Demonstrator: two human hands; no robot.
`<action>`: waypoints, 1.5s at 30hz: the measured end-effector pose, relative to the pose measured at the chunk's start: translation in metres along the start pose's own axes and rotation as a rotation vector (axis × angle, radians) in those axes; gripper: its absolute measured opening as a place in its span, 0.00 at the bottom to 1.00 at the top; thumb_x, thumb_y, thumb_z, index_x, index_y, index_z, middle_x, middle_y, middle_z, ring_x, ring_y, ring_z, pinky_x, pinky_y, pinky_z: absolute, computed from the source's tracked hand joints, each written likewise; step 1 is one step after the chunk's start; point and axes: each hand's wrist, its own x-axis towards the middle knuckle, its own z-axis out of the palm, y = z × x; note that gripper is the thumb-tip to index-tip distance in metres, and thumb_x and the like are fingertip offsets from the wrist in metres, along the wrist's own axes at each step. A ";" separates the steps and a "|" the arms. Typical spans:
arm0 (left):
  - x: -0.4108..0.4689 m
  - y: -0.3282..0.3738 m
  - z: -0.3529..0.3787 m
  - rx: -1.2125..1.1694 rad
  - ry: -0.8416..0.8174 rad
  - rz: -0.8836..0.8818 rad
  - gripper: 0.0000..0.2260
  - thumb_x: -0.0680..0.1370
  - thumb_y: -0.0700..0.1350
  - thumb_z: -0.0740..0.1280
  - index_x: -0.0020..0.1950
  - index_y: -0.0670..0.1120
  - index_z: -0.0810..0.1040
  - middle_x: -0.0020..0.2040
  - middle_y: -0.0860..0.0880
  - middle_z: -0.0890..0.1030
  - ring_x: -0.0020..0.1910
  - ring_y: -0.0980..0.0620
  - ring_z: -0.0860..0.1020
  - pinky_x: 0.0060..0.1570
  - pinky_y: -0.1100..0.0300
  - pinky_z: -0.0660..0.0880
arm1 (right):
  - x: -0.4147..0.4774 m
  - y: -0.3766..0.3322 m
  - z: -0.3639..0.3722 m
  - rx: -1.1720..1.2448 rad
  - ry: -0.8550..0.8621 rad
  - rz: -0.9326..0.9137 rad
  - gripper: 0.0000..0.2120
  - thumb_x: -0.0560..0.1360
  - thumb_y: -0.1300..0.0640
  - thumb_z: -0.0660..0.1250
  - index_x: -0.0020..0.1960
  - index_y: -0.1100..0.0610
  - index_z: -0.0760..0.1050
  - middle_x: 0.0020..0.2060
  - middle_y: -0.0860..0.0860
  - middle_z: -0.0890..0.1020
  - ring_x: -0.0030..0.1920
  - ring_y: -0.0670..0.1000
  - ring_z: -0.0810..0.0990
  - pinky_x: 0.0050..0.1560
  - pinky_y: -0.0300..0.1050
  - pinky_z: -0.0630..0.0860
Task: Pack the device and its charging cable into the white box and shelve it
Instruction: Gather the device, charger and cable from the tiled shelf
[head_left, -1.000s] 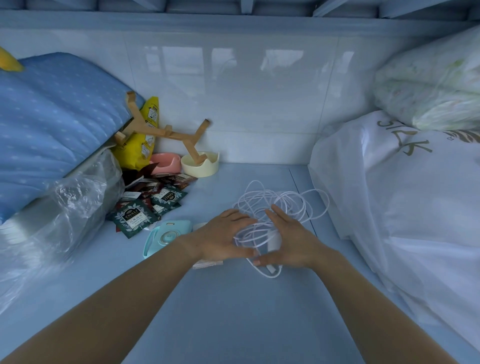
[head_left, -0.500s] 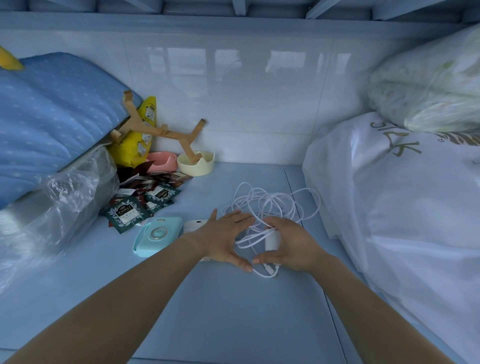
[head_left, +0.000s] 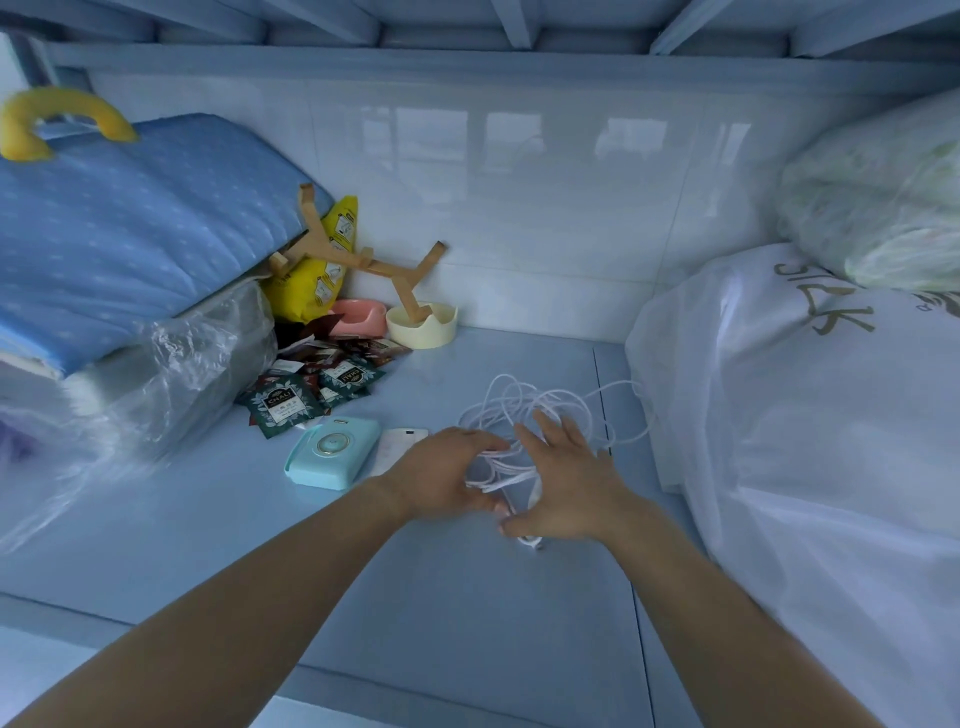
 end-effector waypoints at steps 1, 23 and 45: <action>-0.003 0.001 -0.001 -0.040 0.013 -0.013 0.29 0.65 0.54 0.76 0.64 0.48 0.73 0.61 0.50 0.78 0.60 0.53 0.74 0.55 0.70 0.63 | 0.001 0.000 0.003 0.029 -0.025 0.010 0.51 0.61 0.35 0.69 0.74 0.45 0.43 0.76 0.47 0.44 0.75 0.54 0.41 0.69 0.67 0.52; -0.056 -0.025 -0.034 0.279 -0.002 -0.374 0.31 0.70 0.59 0.68 0.70 0.51 0.64 0.70 0.50 0.66 0.70 0.50 0.62 0.71 0.45 0.56 | 0.014 -0.031 0.023 0.285 0.296 0.089 0.07 0.67 0.53 0.66 0.45 0.46 0.76 0.44 0.44 0.79 0.49 0.50 0.77 0.47 0.44 0.75; -0.064 -0.035 -0.069 0.128 0.306 -0.475 0.15 0.72 0.42 0.57 0.54 0.44 0.78 0.53 0.44 0.80 0.52 0.43 0.77 0.46 0.57 0.72 | 0.024 -0.058 0.033 0.311 0.374 0.042 0.10 0.67 0.55 0.67 0.48 0.45 0.77 0.46 0.43 0.80 0.50 0.49 0.77 0.48 0.42 0.74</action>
